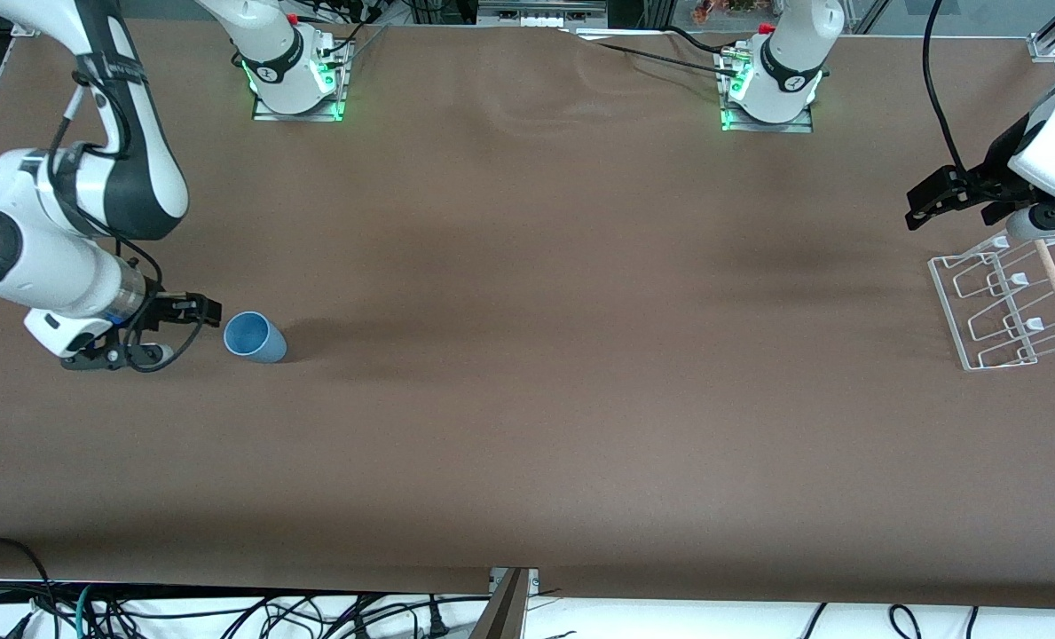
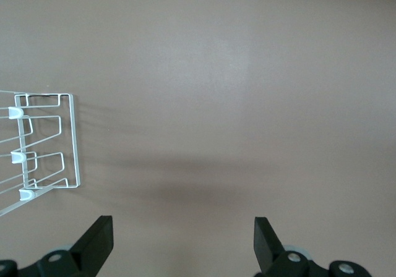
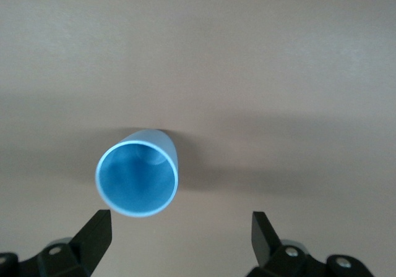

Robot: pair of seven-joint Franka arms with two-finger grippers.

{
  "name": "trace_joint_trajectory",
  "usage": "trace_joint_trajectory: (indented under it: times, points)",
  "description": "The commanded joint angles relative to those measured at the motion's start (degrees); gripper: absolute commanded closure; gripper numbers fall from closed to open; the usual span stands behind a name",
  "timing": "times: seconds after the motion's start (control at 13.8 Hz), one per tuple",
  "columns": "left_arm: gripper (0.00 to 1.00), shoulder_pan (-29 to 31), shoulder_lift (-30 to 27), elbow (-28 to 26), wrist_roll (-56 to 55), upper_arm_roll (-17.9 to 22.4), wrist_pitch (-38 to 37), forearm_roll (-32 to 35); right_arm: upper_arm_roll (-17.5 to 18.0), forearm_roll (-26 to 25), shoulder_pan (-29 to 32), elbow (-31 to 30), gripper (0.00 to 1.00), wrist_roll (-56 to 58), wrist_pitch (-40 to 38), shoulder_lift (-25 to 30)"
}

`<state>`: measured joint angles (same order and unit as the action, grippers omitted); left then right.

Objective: Transfer cup to left arm and place on rack
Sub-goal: 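Move the right gripper down to the blue cup's base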

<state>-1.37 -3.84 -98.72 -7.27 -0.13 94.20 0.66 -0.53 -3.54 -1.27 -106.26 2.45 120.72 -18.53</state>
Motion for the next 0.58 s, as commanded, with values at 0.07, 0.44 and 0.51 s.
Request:
trace_joint_trajectory:
  times: [0.07, 0.44, 0.51]
  points:
    - [0.00, 0.5, 0.1, 0.5, -0.2, -0.2, -0.7, -0.7, 0.6, -0.1, 1.1, -7.0, 0.00, -0.2, 8.1, 0.5]
    - [0.00, 0.4, 0.0, 0.6, -0.2, -0.5, -0.7, -0.9, 0.6, 2.0, 1.4, -8.0, 0.00, -0.2, 8.8, -1.3]
    - [0.00, 0.4, 0.1, 0.6, -0.2, -0.5, -0.7, -0.9, 0.5, 2.4, 1.4, -8.4, 0.00, -0.2, 9.7, -1.7]
